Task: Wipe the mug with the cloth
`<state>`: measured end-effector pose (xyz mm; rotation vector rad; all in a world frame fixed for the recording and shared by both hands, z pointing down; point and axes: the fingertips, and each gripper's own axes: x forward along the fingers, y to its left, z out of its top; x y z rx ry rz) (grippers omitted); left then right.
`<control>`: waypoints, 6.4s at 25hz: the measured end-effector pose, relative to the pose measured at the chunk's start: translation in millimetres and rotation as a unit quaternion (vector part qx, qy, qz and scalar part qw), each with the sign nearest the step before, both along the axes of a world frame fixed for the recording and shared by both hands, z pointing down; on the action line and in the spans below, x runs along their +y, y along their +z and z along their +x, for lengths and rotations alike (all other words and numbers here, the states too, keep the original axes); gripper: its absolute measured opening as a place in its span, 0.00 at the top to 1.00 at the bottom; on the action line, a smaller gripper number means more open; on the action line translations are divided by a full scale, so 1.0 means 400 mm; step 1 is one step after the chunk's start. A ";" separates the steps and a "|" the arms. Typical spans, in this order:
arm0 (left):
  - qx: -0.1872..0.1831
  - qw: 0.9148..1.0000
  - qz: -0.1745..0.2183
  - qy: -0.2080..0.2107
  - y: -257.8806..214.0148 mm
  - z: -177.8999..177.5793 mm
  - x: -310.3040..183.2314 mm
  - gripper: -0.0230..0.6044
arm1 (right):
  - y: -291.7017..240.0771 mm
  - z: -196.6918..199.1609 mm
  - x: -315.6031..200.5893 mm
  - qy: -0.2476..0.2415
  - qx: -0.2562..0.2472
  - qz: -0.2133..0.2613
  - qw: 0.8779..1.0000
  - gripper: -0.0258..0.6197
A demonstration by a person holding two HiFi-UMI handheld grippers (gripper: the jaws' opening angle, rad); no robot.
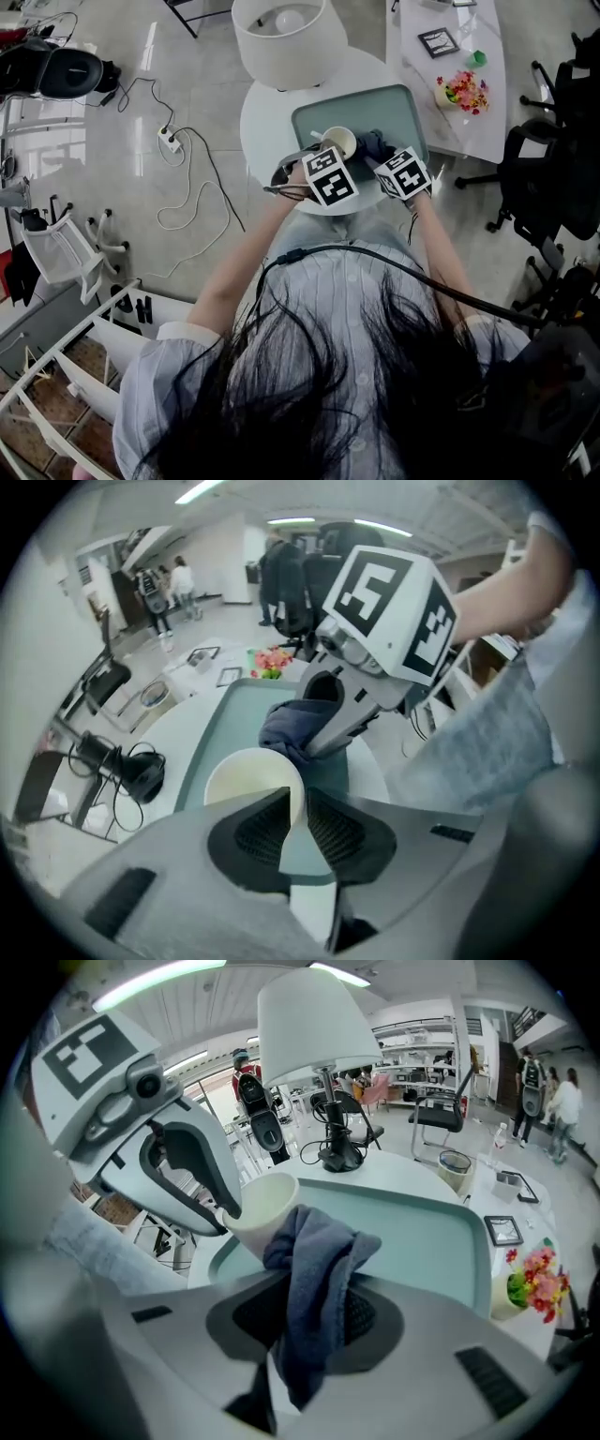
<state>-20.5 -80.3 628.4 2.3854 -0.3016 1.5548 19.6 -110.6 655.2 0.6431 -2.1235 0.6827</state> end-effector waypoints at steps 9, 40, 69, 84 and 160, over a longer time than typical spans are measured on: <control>-0.003 0.980 0.002 -0.201 0.028 0.006 -0.023 0.88 | 0.005 0.001 0.001 0.019 -0.009 -0.006 1.000 0.82; -0.040 0.958 0.008 0.286 0.057 -0.018 0.040 0.90 | 0.007 0.013 -0.023 -0.097 0.030 0.011 0.995 0.82; -0.012 0.937 0.000 0.349 0.059 -0.021 0.052 0.90 | -0.018 -0.123 -0.171 -0.337 0.148 0.149 0.918 0.82; 0.165 0.984 0.014 -0.060 -0.104 0.028 -0.021 0.90 | -0.088 -0.018 -0.129 0.006 -0.008 0.072 0.997 0.82; 0.300 0.809 0.099 -0.497 -0.320 -0.130 0.571 0.90 | -0.407 -0.042 0.579 0.069 -0.181 0.109 0.975 0.82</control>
